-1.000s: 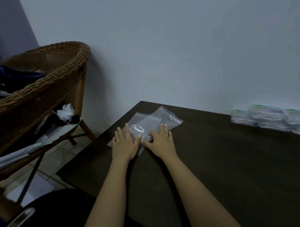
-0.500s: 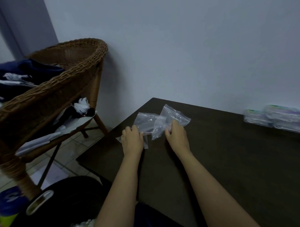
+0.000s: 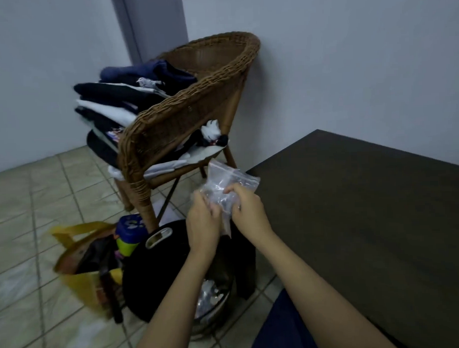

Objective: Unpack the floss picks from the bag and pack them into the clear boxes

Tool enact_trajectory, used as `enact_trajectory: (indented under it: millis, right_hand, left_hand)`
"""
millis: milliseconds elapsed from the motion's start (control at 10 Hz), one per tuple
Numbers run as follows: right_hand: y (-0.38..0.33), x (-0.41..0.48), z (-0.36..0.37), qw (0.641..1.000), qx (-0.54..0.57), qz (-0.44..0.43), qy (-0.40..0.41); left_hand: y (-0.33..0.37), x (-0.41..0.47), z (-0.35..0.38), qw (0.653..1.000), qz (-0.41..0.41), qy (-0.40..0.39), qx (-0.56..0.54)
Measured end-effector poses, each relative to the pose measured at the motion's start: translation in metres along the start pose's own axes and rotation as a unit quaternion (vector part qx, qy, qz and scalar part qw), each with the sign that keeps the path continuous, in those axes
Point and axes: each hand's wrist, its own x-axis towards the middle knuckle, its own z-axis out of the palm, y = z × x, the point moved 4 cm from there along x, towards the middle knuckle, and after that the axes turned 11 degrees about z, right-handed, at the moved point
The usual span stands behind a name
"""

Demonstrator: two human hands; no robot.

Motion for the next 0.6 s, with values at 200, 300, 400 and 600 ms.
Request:
enact_trajectory:
  millis: [200,300,400,600]
  right_hand:
    - [-0.011,-0.021,0.093,0.991,-0.016,-0.025,-0.132]
    - [0.002,-0.025,0.121,0.988,-0.056,0.048,-0.135]
    - [0.021,-0.022,0.142,0.965,-0.080,0.165,-0.190]
    - [0.042,-0.019,0.150,0.937,-0.057,0.209,-0.274]
  left_hand:
    - [-0.080,-0.018,-0.058,0.994,-0.073,0.049,0.067]
    - [-0.117,-0.033,-0.065,0.988,-0.118,0.031,0.096]
    - [-0.148,-0.047,-0.062,0.980,-0.178,0.000,0.094]
    - [-0.169,-0.049,-0.063,0.980,-0.187,-0.058,0.044]
